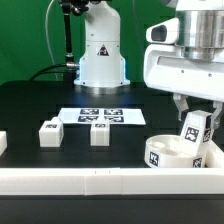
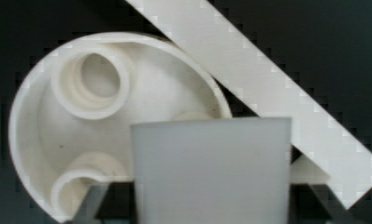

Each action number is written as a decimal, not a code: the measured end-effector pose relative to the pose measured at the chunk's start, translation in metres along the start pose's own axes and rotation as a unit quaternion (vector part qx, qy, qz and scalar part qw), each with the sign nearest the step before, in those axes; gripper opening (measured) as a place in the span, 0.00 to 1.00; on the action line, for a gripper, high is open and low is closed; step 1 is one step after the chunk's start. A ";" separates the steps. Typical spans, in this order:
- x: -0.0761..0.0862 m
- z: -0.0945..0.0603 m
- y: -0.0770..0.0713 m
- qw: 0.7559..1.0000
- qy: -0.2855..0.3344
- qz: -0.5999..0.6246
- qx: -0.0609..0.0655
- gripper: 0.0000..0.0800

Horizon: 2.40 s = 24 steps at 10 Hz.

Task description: Assemble stool

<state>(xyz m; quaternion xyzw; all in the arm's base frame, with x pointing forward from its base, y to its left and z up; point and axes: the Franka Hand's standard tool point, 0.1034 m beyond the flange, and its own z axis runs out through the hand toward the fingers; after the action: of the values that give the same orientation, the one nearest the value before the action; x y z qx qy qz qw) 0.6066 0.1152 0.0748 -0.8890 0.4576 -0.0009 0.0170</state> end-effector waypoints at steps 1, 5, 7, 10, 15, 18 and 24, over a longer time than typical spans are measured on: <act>0.000 0.000 0.000 1.000 0.000 0.014 0.000 0.42; -0.002 0.000 -0.002 0.992 -0.003 0.123 0.004 0.42; 0.000 0.001 -0.003 0.979 -0.007 0.203 0.023 0.42; -0.002 0.001 -0.008 0.940 -0.009 0.335 0.064 0.42; -0.003 0.000 -0.009 0.889 -0.027 0.450 0.072 0.42; 0.000 0.000 -0.010 0.825 -0.048 0.553 0.107 0.42; 0.000 0.000 -0.008 0.787 -0.063 0.599 0.130 0.42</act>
Offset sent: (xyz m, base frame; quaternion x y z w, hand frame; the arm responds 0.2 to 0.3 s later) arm 0.0000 0.0000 0.0000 0.0000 0.0000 0.1296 0.9916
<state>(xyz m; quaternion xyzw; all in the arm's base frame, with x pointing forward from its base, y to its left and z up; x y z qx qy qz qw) 0.6128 0.1202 0.0747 -0.4237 0.8918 0.0062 0.1586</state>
